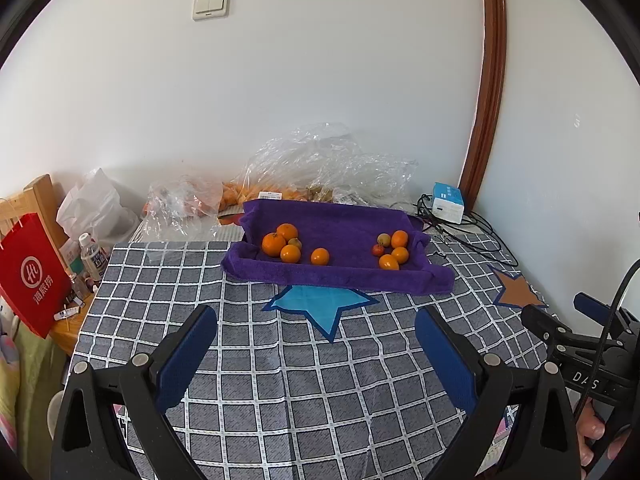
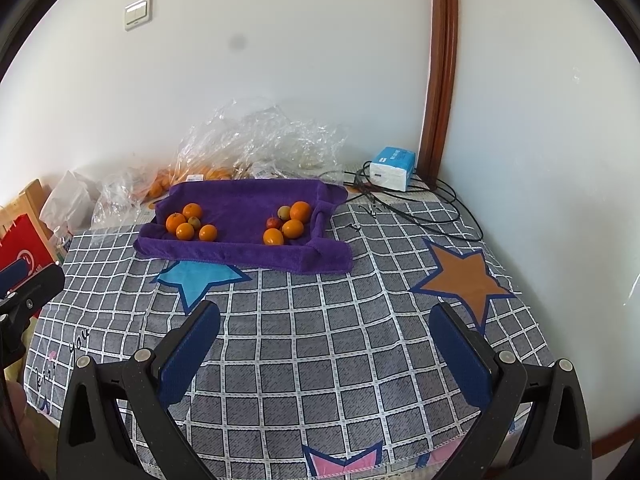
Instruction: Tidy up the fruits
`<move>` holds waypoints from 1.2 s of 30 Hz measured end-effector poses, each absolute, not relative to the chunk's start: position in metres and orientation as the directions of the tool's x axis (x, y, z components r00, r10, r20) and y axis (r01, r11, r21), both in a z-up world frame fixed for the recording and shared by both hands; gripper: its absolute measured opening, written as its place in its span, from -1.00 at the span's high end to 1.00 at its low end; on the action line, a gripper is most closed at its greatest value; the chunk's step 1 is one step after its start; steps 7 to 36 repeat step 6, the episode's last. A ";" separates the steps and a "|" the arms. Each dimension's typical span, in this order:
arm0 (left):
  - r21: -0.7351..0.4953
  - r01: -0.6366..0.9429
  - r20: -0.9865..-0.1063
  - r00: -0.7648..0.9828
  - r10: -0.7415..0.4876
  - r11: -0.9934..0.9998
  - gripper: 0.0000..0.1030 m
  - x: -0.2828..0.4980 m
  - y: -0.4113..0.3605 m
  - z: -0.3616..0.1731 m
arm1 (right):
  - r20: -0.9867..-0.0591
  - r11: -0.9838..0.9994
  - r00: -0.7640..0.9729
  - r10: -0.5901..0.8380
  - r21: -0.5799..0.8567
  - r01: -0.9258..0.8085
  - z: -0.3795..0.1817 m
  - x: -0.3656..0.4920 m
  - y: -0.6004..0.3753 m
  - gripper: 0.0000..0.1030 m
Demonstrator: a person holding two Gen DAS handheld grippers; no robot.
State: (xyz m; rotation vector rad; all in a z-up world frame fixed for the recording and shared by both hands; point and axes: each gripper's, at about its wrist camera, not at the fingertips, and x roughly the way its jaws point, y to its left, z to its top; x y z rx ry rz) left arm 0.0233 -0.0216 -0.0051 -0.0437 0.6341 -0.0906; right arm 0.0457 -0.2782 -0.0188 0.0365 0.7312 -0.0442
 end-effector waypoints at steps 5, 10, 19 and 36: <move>-0.061 0.067 -0.588 0.804 -0.090 0.996 -0.95 0.024 -0.020 -0.006 | -0.668 0.998 0.744 -0.029 0.017 0.054 -0.018 0.046 -0.280 -0.99; -0.050 0.069 -0.584 0.807 -0.085 0.996 -0.95 0.024 -0.020 -0.006 | -0.668 0.998 0.744 -0.029 0.016 0.054 -0.019 0.046 -0.280 -0.99; -0.050 0.069 -0.584 0.807 -0.085 0.996 -0.95 0.024 -0.020 -0.006 | -0.668 0.998 0.744 -0.029 0.016 0.054 -0.019 0.046 -0.280 -0.99; -0.050 0.069 -0.584 0.807 -0.085 0.996 -0.95 0.024 -0.020 -0.006 | -0.668 0.998 0.744 -0.029 0.016 0.054 -0.019 0.046 -0.280 -0.99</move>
